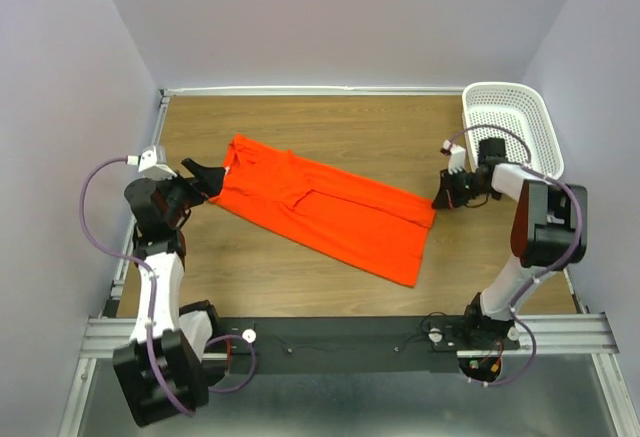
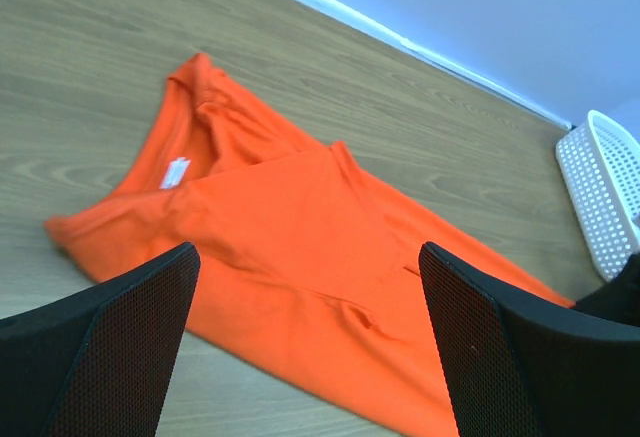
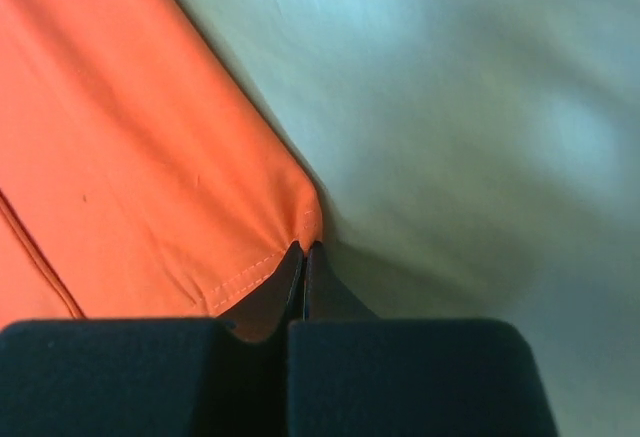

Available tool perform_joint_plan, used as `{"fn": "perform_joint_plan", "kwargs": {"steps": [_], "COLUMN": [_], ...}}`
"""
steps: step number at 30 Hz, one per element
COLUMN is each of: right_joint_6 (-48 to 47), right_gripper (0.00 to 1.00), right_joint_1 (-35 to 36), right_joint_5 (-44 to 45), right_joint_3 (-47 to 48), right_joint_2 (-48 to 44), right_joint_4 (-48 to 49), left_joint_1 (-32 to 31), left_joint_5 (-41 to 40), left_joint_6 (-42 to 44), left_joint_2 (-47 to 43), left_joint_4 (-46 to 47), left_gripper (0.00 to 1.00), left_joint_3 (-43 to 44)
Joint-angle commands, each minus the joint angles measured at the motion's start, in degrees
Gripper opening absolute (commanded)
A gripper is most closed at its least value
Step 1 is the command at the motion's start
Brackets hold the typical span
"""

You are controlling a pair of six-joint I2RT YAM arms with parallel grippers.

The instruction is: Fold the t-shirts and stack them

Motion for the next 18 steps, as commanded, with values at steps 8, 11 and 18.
{"fn": "perform_joint_plan", "kwargs": {"steps": [8, 11, 18], "right_joint_6": [-13.0, -13.9, -12.9], "right_gripper": [0.31, 0.58, 0.63], "right_joint_1": [-11.9, -12.4, -12.5], "right_joint_5": [6.9, 5.5, -2.0], "right_joint_3": [-10.6, -10.3, -8.4], "right_joint_2": [-13.3, -16.9, -21.7], "right_joint_4": [-4.7, -5.2, -6.4], "left_joint_1": [-14.1, -16.5, -17.6], "left_joint_5": [-6.0, -11.2, -15.6], "left_joint_6": [1.9, 6.2, 11.2], "left_joint_2": [33.6, 47.8, 61.3], "left_joint_4": [4.6, -3.5, -13.8], "left_gripper": [0.92, 0.85, 0.76], "left_joint_3": [23.7, 35.3, 49.1]}}
